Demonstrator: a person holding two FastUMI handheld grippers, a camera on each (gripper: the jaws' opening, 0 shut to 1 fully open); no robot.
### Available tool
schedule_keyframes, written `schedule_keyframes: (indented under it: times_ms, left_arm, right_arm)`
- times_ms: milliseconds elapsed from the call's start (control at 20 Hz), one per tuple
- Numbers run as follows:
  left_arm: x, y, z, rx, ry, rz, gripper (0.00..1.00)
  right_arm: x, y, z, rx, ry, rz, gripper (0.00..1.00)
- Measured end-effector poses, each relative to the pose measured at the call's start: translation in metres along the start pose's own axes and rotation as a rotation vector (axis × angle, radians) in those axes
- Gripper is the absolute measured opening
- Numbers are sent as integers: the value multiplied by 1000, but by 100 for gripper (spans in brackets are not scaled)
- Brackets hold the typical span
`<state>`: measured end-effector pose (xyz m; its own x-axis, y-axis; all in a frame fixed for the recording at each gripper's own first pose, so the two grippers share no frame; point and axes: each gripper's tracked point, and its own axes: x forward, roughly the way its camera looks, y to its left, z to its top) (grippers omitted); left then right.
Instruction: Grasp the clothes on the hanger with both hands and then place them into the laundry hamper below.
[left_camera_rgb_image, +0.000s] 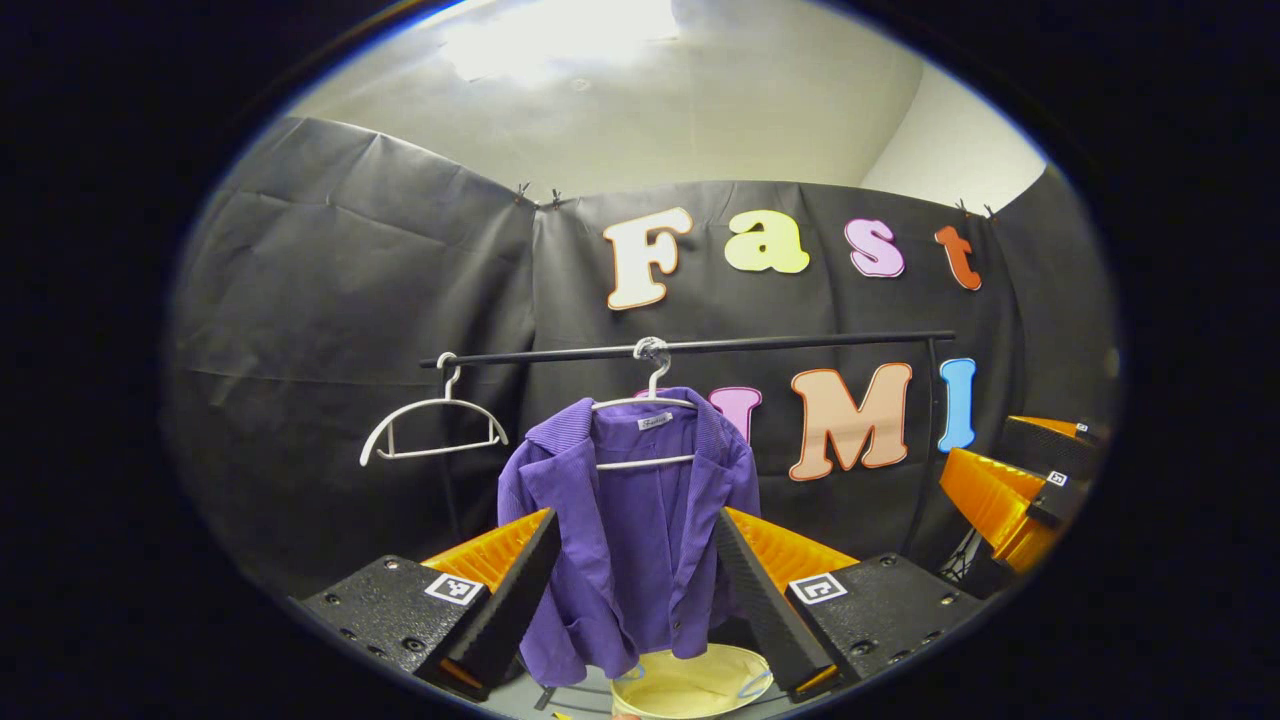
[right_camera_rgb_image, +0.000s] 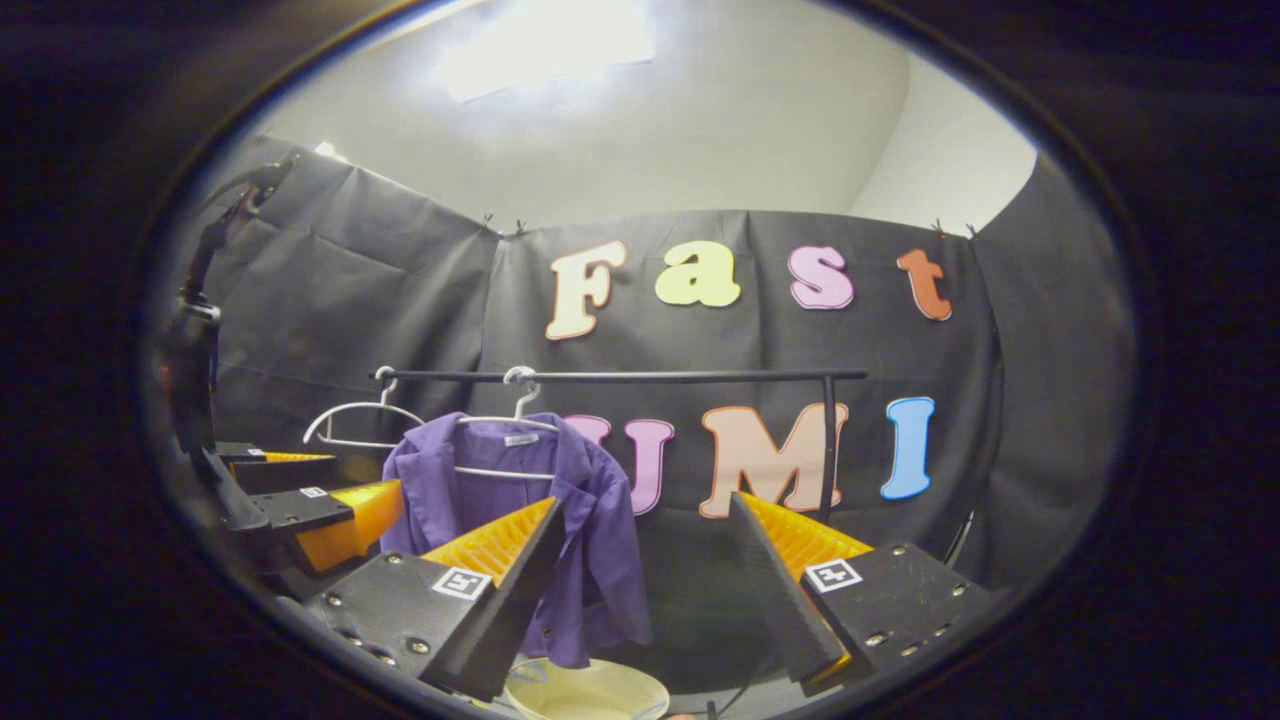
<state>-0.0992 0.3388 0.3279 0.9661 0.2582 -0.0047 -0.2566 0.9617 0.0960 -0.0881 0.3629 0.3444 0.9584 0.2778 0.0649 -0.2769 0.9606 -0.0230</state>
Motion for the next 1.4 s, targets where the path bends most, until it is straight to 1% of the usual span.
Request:
schedule_keyframes:
  times_ms: [150,350,600,700,1000,1050,1100,1200,1250,1300,1400]
  left_arm:
    - [-1,-3,5,1,-19,-20,92]
    - [-1,-13,14,4,-46,-74,92]
    - [2,-22,17,-2,-55,-150,92]
    - [6,-19,16,4,-57,-159,92]
    - [21,5,4,35,-26,-140,92]
    - [23,11,3,35,-23,-132,92]
    - [26,15,2,37,-21,-122,92]
    - [32,25,-3,42,-11,-98,92]
    - [36,29,-7,44,-5,-87,92]
    - [39,33,-10,44,5,-75,92]
    - [47,40,-17,44,19,-52,92]
  right_arm:
    - [-6,-3,9,0,-5,-27,98]
    - [-12,-8,16,-12,0,-68,98]
    - [-6,-8,26,-13,-16,-110,98]
    - [-4,-3,27,-10,-25,-123,98]
    - [7,8,20,-9,-20,-142,98]
    - [8,10,18,-8,-15,-142,93]
    - [10,13,15,-7,-10,-141,98]
    - [17,18,11,-2,-4,-131,98]
    - [20,20,9,-4,-1,-128,93]
    - [24,22,7,-4,2,-122,98]
    - [37,24,4,-5,3,-109,98]
